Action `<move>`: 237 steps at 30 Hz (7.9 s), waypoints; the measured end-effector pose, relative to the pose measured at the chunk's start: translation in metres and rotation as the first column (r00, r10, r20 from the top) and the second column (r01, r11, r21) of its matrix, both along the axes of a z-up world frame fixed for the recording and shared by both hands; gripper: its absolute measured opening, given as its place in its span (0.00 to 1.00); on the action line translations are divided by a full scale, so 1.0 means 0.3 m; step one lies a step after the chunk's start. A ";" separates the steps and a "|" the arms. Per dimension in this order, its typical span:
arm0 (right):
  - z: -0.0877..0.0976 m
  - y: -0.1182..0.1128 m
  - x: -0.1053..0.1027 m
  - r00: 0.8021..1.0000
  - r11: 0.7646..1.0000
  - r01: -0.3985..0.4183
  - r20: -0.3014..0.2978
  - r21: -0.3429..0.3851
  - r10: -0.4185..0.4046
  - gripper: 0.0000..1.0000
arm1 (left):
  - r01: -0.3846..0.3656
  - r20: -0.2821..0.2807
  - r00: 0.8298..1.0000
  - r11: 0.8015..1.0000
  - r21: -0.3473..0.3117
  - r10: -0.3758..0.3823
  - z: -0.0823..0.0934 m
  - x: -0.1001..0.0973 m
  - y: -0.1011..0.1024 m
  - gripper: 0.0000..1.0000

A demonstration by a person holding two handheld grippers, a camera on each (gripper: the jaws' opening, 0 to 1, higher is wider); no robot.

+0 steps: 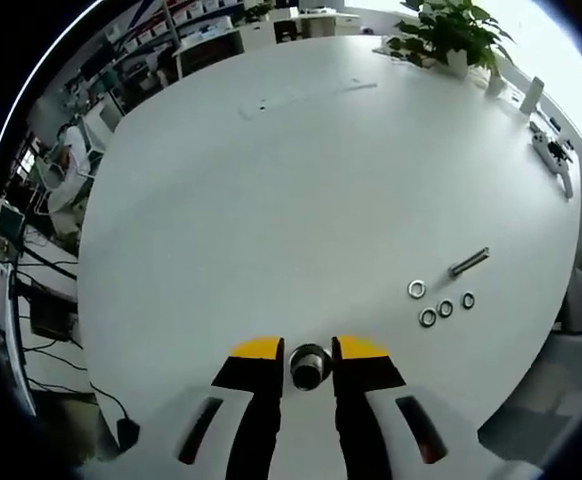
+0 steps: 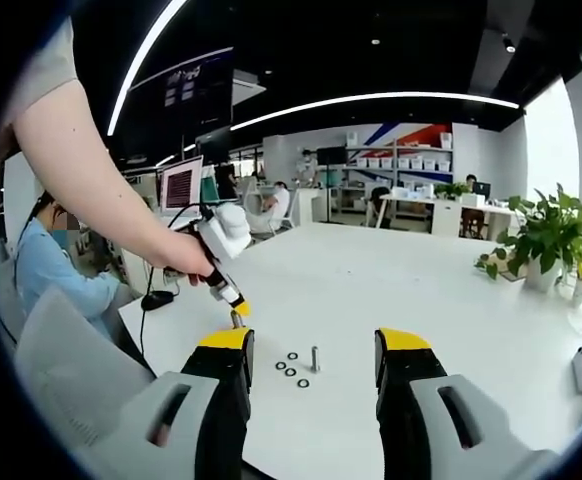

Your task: Place the washer onto the threaded stud by aligning its center hole with the stud, sliding it down to the base, and recovering from edge contact or off-axis alignment until the washer reaches the visible bottom stop.

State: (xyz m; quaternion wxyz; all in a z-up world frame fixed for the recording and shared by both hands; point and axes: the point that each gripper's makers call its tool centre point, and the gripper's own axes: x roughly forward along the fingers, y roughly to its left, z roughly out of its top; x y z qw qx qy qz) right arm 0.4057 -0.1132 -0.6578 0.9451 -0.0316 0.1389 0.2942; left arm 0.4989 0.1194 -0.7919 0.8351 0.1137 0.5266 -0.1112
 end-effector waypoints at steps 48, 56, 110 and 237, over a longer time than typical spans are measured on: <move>-0.036 0.046 -0.022 0.997 0.995 -0.075 -0.024 -0.061 0.073 0.51 | -0.013 0.470 0.863 0.938 -0.347 0.185 0.354 -0.148 -0.006 0.25; -0.045 0.055 -0.029 0.996 0.994 -0.086 -0.033 -0.072 0.084 0.51 | 0.007 0.522 0.830 0.933 -0.359 0.194 0.398 -0.183 0.021 0.25; -0.067 0.015 0.004 0.999 0.989 0.001 -0.031 -0.147 -0.006 0.53 | 0.316 0.709 0.694 0.830 -0.459 0.128 0.550 -0.378 -0.059 0.29; -0.355 0.139 0.123 0.952 0.941 -0.157 -0.299 -0.298 0.064 0.44 | 0.283 0.697 0.706 0.853 -0.439 0.124 0.528 -0.447 -0.013 0.34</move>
